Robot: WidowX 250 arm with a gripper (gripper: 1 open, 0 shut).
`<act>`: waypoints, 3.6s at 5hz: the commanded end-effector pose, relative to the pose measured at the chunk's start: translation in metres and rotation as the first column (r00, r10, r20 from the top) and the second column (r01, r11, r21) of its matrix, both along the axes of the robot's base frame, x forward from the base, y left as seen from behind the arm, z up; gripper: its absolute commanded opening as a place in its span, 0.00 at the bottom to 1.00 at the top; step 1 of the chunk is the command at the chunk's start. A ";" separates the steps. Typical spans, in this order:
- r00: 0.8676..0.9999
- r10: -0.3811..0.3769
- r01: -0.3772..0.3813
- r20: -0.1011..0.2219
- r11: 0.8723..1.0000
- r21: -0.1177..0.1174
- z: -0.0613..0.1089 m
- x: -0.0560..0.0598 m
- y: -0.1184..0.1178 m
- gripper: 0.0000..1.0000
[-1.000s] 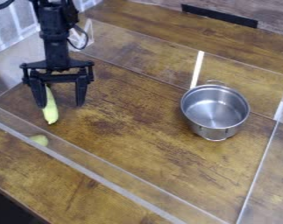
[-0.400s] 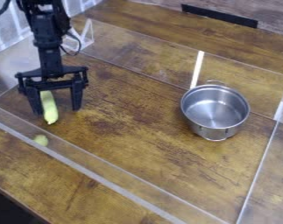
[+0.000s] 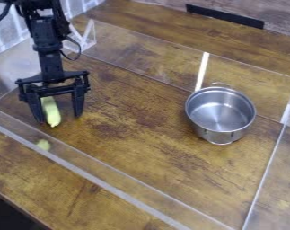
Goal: Put the mushroom in the silver pot
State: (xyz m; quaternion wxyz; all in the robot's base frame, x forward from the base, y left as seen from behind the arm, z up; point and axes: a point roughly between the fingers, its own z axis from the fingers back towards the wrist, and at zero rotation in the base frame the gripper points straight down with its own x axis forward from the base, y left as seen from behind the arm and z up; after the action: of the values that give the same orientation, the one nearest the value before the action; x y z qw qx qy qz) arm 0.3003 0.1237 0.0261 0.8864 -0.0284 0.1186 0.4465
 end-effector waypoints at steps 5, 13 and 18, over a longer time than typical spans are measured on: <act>0.998 0.063 -0.062 0.004 0.994 -0.085 0.015 0.009 0.005 1.00; 0.997 -0.066 0.074 0.044 0.977 -0.202 0.109 0.039 -0.031 0.00; 0.914 -0.404 0.394 0.038 0.859 -0.328 0.127 0.077 -0.196 0.00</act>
State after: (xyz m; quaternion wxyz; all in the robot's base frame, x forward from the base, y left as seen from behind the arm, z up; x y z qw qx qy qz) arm 0.3818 -0.0656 0.1279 0.9304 -0.1344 0.2400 0.2424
